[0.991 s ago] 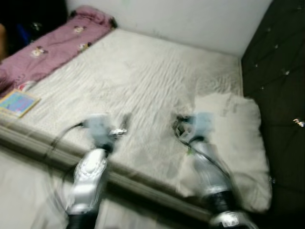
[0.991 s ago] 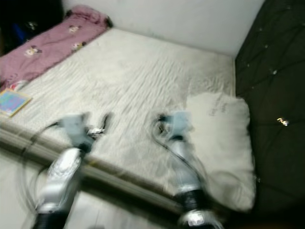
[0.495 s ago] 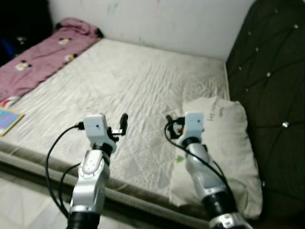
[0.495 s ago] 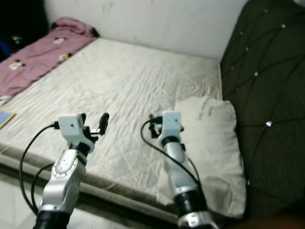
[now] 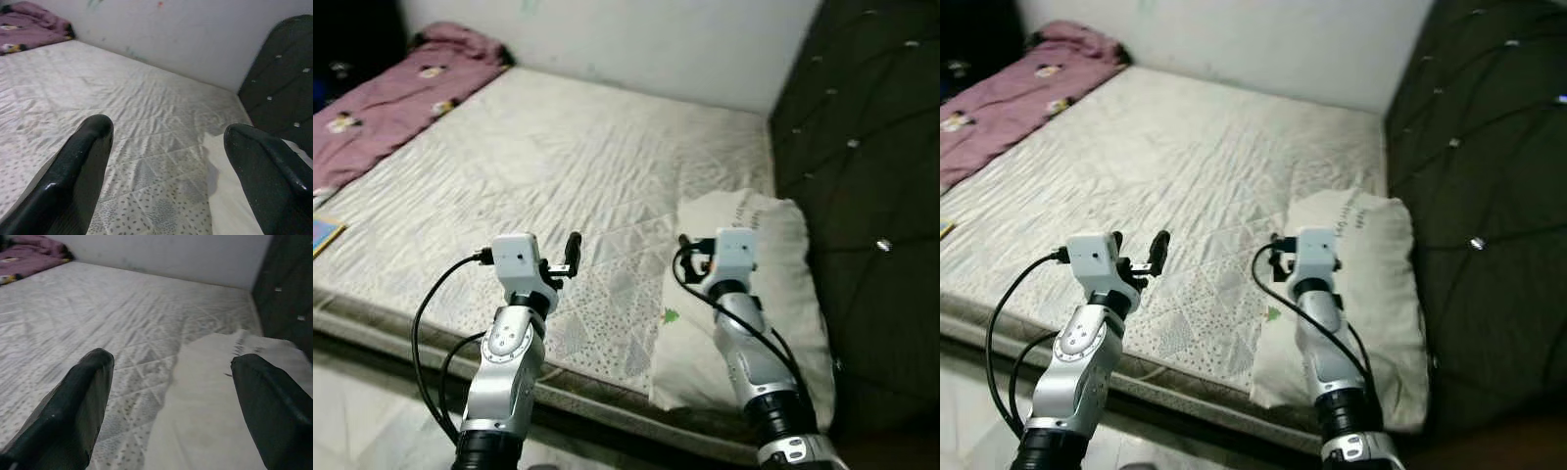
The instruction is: Clean up the room
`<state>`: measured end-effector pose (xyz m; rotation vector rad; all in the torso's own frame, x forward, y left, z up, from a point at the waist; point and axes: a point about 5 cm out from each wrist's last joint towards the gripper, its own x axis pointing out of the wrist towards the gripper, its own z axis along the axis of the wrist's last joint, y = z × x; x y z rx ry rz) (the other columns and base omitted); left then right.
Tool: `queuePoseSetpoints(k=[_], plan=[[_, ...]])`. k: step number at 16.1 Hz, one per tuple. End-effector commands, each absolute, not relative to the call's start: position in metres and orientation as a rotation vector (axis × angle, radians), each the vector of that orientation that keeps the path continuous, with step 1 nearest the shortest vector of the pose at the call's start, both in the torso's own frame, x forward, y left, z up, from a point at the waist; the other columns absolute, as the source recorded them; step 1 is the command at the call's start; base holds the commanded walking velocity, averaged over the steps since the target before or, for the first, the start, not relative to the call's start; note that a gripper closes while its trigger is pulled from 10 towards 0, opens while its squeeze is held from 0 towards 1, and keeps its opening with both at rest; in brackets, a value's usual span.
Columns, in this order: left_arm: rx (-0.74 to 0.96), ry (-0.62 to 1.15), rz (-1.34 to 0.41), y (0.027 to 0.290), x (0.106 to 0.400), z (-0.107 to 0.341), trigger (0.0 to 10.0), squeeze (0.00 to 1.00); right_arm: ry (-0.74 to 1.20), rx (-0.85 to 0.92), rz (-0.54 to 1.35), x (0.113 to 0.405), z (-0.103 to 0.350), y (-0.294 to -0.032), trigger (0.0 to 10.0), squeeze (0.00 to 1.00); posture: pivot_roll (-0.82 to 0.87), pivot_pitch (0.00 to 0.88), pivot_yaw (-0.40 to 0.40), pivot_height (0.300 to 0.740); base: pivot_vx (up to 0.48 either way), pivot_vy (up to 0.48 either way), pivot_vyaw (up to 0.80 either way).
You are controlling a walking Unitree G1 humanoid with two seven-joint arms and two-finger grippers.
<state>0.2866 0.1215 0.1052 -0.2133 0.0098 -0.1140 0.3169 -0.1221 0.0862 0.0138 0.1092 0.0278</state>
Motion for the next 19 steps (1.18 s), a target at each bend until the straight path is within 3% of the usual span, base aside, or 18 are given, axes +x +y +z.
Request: queuePoseSetpoints(k=[1,6,16,19], plan=[[-0.227,0.021,-0.097,0.1199,0.2862,0.1032,10.0,0.00,0.118,0.013,0.057,0.3167,0.0858,-0.1133,10.0,0.00,0.08,0.000,-0.038,0.740,0.000,0.480,-0.80],[-0.241,0.019,-0.075,0.1225,0.2870,0.1031,10.0,0.00,0.125,0.016,0.066,0.3176,0.0848,-0.1123,10.0,0.00,0.08,0.000,-0.042,0.740,0.000,0.480,-0.42],[-0.244,-0.009,-0.082,0.1238,0.2875,0.1069,10.0,0.00,0.132,0.015,0.076,0.3181,0.0837,-0.1107,10.0,0.00,0.08,0.000,-0.041,0.740,0.000,0.000,0.00],[-0.255,0.002,-0.074,0.1249,0.2876,0.1055,10.0,0.00,0.136,0.014,0.076,0.3180,0.0832,-0.1102,10.0,0.00,0.08,0.000,-0.041,0.740,0.000,0.389,0.00]])
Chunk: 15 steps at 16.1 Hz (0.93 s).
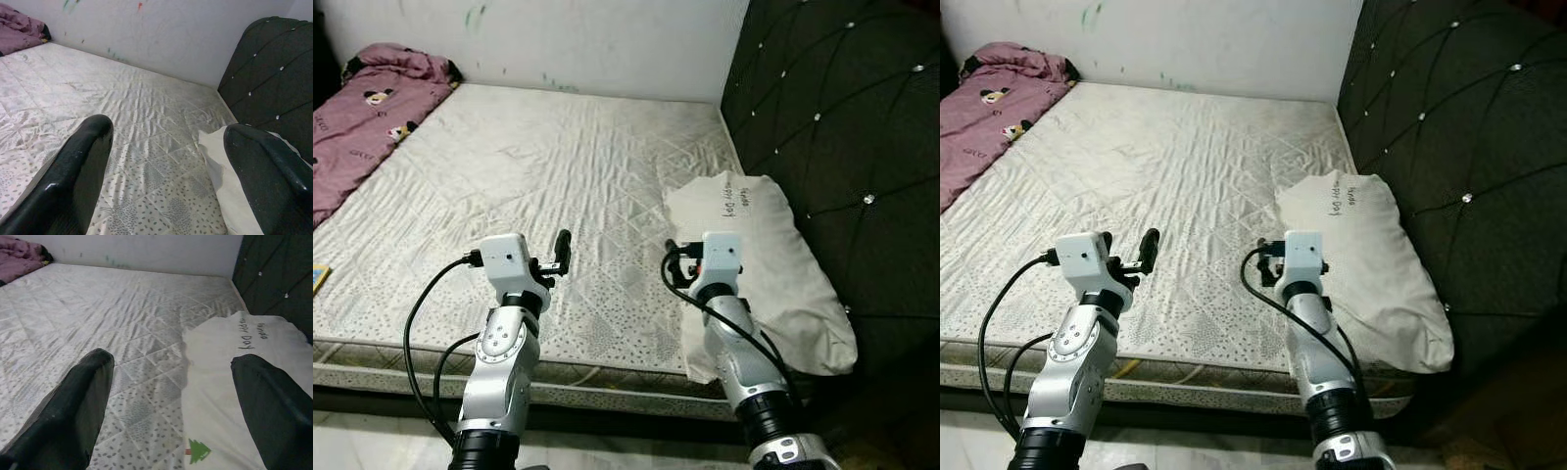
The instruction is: Clean up the room
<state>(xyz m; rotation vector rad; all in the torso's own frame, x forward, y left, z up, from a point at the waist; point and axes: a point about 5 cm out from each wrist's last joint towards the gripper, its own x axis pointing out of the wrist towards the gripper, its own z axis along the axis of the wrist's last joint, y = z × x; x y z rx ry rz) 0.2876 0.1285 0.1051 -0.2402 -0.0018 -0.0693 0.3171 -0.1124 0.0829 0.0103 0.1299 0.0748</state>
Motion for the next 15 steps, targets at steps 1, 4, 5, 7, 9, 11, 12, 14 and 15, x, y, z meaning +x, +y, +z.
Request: queuePoseSetpoints(k=[1,4,5,7,9,11,12,14,15], plan=[[-0.253,0.003,-0.073,0.1249,0.2878,0.1054,10.0,0.00,0.136,0.014,0.076,0.3180,0.0832,-0.1102,10.0,0.00,0.08,0.000,-0.041,0.740,0.000,0.480,0.00],[-0.257,0.004,-0.070,0.1248,0.2880,0.1050,10.0,0.00,0.144,0.010,0.074,0.3178,0.0821,-0.1109,10.0,0.00,0.08,0.000,-0.043,0.740,0.000,0.480,0.00],[-0.257,0.004,-0.069,0.1249,0.2881,0.1050,10.0,0.00,0.146,0.009,0.074,0.3177,0.0817,-0.1108,10.0,0.00,0.08,0.000,-0.043,0.740,0.000,0.480,-0.52],[-0.259,0.004,-0.066,0.1247,0.2882,0.1050,10.0,0.00,0.147,0.007,0.077,0.3178,0.0815,-0.1109,10.0,0.00,0.08,0.000,-0.044,0.740,0.000,0.480,-0.58],[-0.260,0.005,-0.064,0.1248,0.2880,0.1047,10.0,0.00,0.148,0.008,0.079,0.3178,0.0812,-0.1109,10.0,0.00,0.08,0.000,-0.046,0.740,0.000,0.480,-0.23],[-0.259,0.005,-0.061,0.1251,0.2879,0.1045,10.0,0.00,0.149,0.010,0.079,0.3176,0.0810,-0.1109,10.0,0.00,0.08,0.000,-0.046,0.740,0.000,0.480,0.00],[-0.255,-0.002,-0.057,0.1261,0.2877,0.1052,10.0,0.00,0.149,0.011,0.082,0.3176,0.0810,-0.1107,10.0,0.00,0.08,0.000,-0.046,0.740,0.000,0.480,0.00],[-0.243,-0.004,-0.049,0.1283,0.2876,0.1054,10.0,0.00,0.149,0.011,0.085,0.3176,0.0809,-0.1102,10.0,0.00,0.08,0.000,-0.046,0.740,0.000,0.122,0.00],[-0.239,-0.005,-0.044,0.1297,0.2872,0.1049,10.0,0.00,0.149,0.011,0.088,0.3173,0.0807,-0.1102,10.0,0.00,0.08,0.000,-0.045,0.740,0.000,0.000,0.00]])
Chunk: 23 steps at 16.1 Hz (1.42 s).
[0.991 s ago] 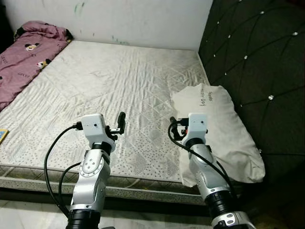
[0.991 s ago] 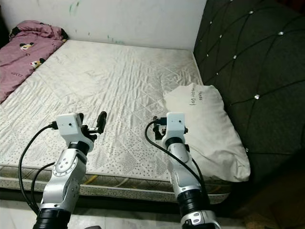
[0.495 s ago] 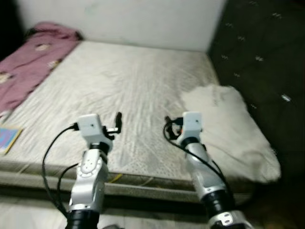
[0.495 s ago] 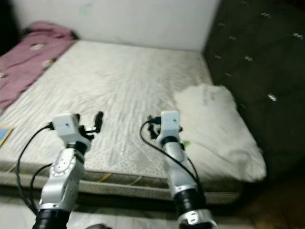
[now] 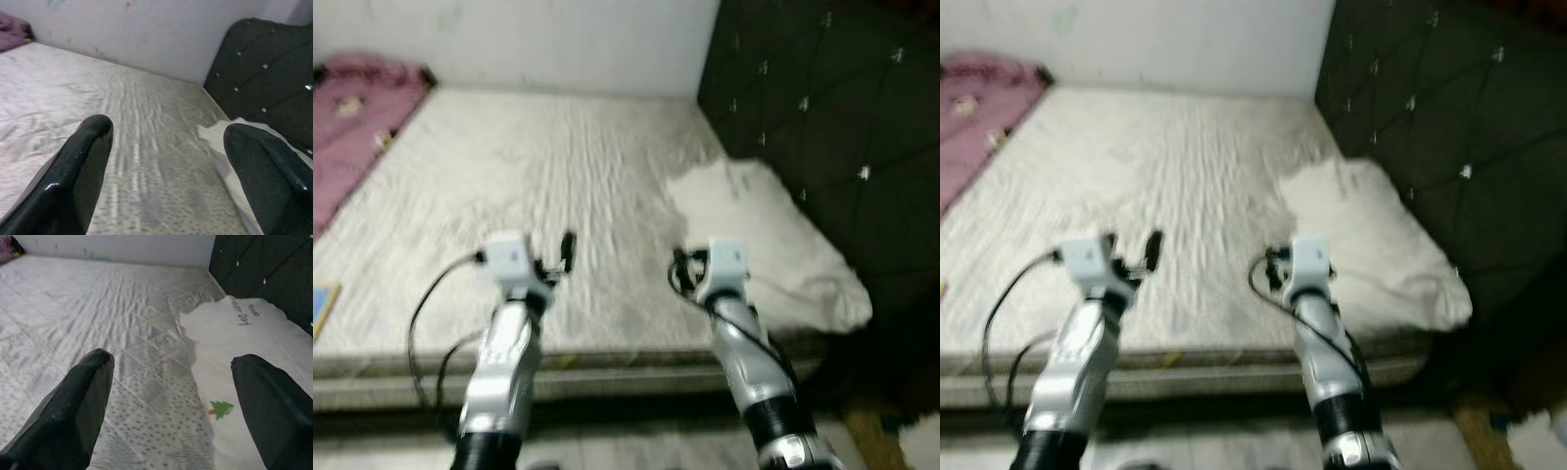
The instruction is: Clean up the room
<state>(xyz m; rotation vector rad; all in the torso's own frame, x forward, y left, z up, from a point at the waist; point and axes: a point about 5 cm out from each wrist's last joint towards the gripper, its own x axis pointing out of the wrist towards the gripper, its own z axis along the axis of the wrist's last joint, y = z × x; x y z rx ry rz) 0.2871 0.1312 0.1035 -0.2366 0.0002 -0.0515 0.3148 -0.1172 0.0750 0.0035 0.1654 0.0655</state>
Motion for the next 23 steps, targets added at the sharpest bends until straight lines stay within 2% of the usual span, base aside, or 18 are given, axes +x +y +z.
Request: queuePoseSetpoints(k=[1,14,17,19,20,23], plan=[[-0.238,-0.005,-0.043,0.130,0.287,0.105,10.0,0.00,0.150,0.011,0.090,0.317,0.081,-0.110,10.0,0.00,0.08,0.000,-0.045,0.740,0.000,0.000,0.00],[-0.215,0.009,-0.024,0.136,0.285,0.101,10.0,0.00,0.153,0.013,0.113,0.317,0.079,-0.104,10.0,0.00,0.09,0.000,-0.044,0.740,0.000,0.000,0.00],[-0.115,0.026,0.026,0.167,0.276,0.097,10.0,0.00,0.069,0.006,0.075,0.316,0.094,-0.119,10.0,0.00,0.09,0.000,-0.042,0.740,0.000,0.000,0.00],[-0.088,0.034,0.045,0.179,0.271,0.096,10.0,0.00,0.053,0.005,0.056,0.315,0.099,-0.128,10.0,0.00,0.10,0.000,-0.042,0.740,0.000,0.000,0.00],[-0.061,0.049,0.060,0.190,0.264,0.092,10.0,0.00,0.048,-0.002,0.029,0.311,0.102,-0.140,10.0,0.00,0.09,0.000,-0.040,0.740,0.000,0.000,0.00],[-0.030,0.086,0.059,0.199,0.248,0.084,10.0,0.00,0.051,-0.022,-0.009,0.299,0.099,-0.154,10.0,0.00,0.09,0.000,-0.037,0.740,0.000,0.000,0.00]])
